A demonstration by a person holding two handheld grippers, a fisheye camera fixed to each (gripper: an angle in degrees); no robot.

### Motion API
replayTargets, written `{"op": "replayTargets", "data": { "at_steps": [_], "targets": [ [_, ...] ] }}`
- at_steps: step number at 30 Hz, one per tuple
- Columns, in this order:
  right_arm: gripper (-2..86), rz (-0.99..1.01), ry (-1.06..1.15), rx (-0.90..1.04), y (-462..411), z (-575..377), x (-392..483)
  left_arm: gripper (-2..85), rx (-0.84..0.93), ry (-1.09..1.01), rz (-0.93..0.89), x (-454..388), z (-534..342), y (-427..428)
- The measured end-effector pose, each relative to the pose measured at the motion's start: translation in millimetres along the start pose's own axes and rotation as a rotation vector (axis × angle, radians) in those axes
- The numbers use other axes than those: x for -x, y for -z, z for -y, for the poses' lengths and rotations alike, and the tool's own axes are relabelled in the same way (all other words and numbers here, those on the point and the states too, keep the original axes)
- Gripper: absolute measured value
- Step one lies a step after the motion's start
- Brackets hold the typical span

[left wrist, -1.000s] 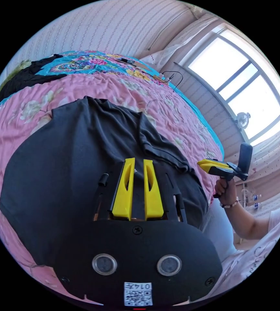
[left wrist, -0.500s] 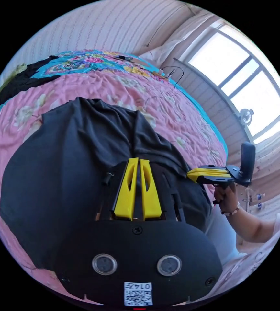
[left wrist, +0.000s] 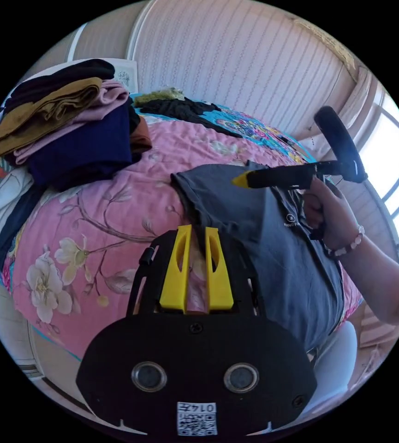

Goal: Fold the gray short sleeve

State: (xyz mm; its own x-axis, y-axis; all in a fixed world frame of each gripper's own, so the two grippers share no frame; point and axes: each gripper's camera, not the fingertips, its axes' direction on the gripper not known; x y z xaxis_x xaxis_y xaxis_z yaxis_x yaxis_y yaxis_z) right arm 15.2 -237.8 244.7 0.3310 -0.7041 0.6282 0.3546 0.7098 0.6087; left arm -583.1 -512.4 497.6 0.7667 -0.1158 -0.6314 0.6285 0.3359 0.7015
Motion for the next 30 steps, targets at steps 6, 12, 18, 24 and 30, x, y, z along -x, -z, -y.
{"op": "replayTargets", "data": {
  "at_steps": [6,12,18,24,30],
  "targets": [
    [11.4,-0.045,-0.154,0.077,-75,64,-25,3.9,0.071,0.031,-0.05,23,17,-12],
    [3.5,0.097,-0.242,-0.124,-23,37,-74,2.6,0.021,-0.021,-0.108,33,37,24],
    [7.2,0.144,-0.359,-0.199,33,-36,-134,4.7,0.018,-0.214,-0.309,18,58,56],
    [10.1,0.086,-0.384,-0.227,96,-108,-170,7.4,0.057,-0.273,-0.281,25,93,69],
    [10.9,-0.287,-0.61,-0.253,179,-182,-238,6.4,0.062,-0.219,-0.238,36,187,34]
  ]
}}
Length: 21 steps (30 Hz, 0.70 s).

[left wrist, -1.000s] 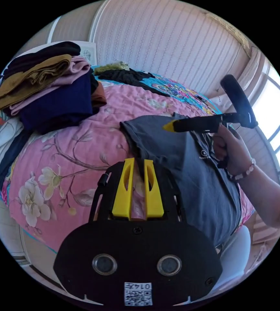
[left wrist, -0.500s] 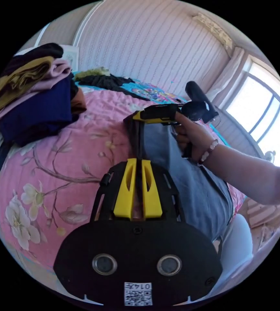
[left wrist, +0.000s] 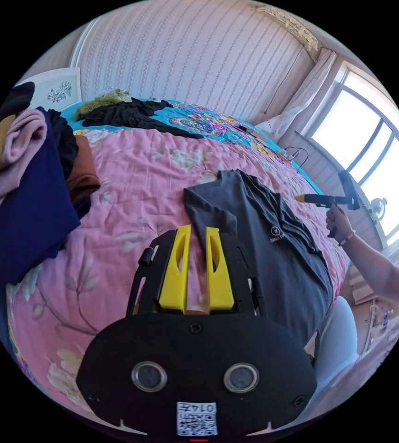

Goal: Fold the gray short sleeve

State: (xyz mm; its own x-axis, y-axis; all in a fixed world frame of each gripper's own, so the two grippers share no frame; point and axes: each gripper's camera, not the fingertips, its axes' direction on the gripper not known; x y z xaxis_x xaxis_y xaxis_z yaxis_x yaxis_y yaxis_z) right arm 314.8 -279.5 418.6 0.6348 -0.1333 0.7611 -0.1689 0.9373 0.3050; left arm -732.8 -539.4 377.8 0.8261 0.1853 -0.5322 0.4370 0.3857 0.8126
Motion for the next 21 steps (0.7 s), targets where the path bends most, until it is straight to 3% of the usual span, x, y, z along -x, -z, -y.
{"op": "replayTargets", "data": {
  "at_steps": [5,8,11,16,21],
  "targets": [
    [13.1,0.055,-0.053,0.036,-17,24,-36,8.3,0.123,0.148,-0.107,25,67,-61],
    [11.9,0.038,-0.086,0.103,-43,46,-45,6.7,0.189,0.081,-0.013,16,85,-83],
    [4.4,0.138,-0.091,0.086,-39,63,-56,2.9,0.207,0.007,-0.004,9,99,-85],
    [1.0,0.137,-0.078,0.086,-3,90,-71,-0.7,0.22,-0.036,0.028,1,127,-78],
    [0.5,0.102,-0.088,0.011,47,108,-81,-1.0,0.12,0.021,0.008,-5,164,-56]
  ]
}}
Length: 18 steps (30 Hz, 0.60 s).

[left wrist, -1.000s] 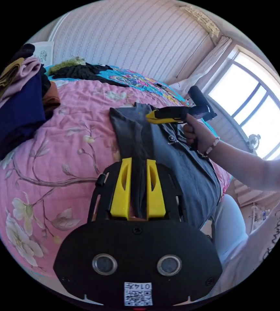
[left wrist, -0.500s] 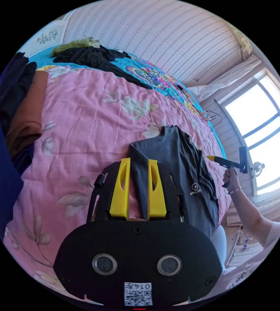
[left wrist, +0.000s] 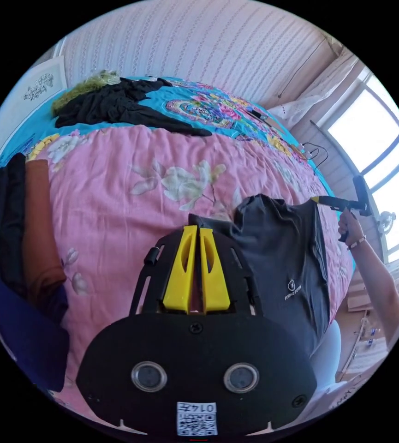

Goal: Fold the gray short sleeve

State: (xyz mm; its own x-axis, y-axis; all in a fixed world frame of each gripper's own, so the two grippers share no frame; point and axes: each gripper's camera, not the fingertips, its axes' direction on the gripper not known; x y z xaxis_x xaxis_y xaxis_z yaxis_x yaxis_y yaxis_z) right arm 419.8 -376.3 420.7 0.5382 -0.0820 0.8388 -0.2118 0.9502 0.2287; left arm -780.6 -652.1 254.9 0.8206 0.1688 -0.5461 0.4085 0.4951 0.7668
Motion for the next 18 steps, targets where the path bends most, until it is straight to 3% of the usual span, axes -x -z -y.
{"op": "replayTargets", "data": {
  "at_steps": [9,14,18],
  "targets": [
    [0.2,0.042,0.063,-0.167,94,-19,21,-1.0,-0.193,-0.052,-0.089,-24,16,83],
    [0.3,0.147,0.18,-0.109,116,-103,38,-1.0,-0.159,-0.202,-0.14,-48,-70,120],
    [0.4,0.177,0.145,-0.02,118,-193,30,-1.0,-0.066,-0.212,-0.199,-57,-161,127]
  ]
}}
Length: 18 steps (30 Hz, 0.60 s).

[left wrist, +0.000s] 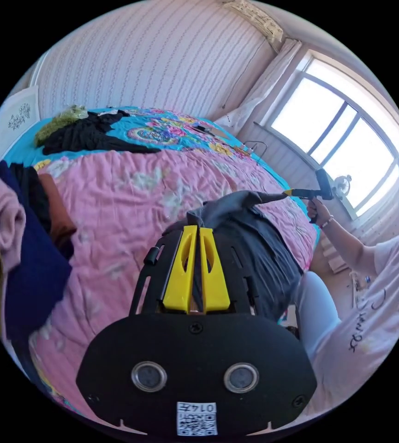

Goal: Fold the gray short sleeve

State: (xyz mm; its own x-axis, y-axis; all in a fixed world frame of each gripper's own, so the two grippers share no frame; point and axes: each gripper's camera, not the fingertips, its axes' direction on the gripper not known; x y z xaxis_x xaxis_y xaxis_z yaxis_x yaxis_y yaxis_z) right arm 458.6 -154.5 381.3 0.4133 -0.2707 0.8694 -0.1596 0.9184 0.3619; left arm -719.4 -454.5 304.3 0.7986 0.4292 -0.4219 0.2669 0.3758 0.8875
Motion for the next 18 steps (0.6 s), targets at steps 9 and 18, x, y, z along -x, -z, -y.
{"op": "replayTargets", "data": {
  "at_steps": [9,18],
  "targets": [
    [0.5,0.019,-0.314,0.109,-27,-173,-20,-1.0,0.256,0.177,0.057,-30,-158,-46],
    [3.6,-0.144,-0.073,0.007,-4,-152,62,0.1,0.157,-0.031,0.105,-111,-128,-25]
  ]
}}
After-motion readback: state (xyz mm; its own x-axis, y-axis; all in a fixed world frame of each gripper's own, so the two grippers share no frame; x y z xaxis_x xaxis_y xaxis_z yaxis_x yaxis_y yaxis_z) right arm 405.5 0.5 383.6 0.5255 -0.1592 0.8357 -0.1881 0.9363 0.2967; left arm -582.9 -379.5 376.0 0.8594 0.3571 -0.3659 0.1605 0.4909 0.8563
